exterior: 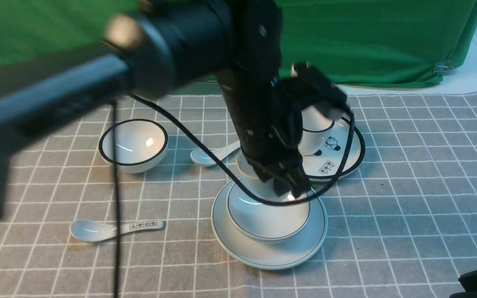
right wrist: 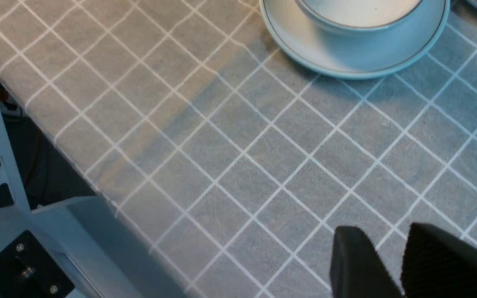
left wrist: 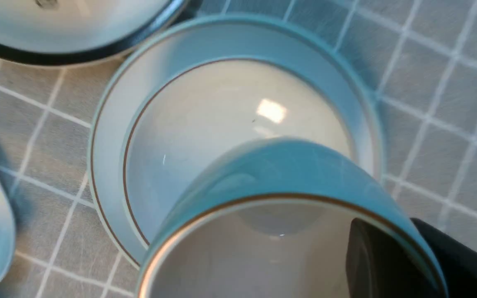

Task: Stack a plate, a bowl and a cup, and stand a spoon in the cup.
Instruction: Use the left arm to put the blue teacup into the blue rice bowl in the middle, then use the left arm to grab a blue soup spoon

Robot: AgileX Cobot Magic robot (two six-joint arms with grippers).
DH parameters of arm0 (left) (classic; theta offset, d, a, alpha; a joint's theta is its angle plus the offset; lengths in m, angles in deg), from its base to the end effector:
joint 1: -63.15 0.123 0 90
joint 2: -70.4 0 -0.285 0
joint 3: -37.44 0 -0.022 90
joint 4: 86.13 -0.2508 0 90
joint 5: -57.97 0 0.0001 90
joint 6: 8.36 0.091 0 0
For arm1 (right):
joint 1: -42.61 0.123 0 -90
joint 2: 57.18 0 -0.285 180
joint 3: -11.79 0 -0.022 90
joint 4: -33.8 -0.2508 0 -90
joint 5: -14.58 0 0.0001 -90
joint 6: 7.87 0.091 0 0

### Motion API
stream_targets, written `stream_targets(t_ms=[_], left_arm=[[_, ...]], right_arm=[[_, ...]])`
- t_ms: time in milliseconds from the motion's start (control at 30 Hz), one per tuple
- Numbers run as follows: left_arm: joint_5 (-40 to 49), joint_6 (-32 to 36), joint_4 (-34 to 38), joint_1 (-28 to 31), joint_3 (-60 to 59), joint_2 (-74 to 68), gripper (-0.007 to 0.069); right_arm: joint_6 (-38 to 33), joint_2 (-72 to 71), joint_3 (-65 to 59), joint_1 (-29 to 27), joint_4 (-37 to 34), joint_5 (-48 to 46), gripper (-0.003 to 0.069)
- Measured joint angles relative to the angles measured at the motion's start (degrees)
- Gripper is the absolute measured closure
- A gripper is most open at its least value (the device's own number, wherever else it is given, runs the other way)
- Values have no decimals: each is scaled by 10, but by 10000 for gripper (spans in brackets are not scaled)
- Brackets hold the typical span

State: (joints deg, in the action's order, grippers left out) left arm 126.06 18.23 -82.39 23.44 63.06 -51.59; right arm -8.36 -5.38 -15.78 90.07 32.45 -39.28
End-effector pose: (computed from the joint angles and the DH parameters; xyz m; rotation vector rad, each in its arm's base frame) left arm 0.3250 -0.2770 0.2712 1.5535 2.4208 -0.1361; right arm 0.0883 0.0987 0.3525 -0.9555 2.1652 0.4350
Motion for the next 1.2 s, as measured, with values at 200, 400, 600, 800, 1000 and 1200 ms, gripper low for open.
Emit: stream_targets(t_ms=[200, 400, 600, 800, 1000, 1200], left_arm=[[-7, 3, -11, 0, 2, -52, 596], [-21, 4, -8, 0, 4, -73, 587], [-22, 12, -7, 0, 7, -77, 501], [-23, 14, -7, 0, 7, -78, 323], [-20, -14, -9, 0, 21, -52, 203], [-7, -75, -33, 11, 71, 13, 211]], right_arm=[[-2, -1, 0, 0, 0, -6, 442], [-2, -1, 0, 0, 0, -6, 442], [-2, -1, 0, 0, 0, -6, 442], [-2, -1, 0, 0, 0, -5, 442], [-1, -1, 0, 0, 0, 12, 442], [-1, -1, 0, 0, 0, 35, 442]])
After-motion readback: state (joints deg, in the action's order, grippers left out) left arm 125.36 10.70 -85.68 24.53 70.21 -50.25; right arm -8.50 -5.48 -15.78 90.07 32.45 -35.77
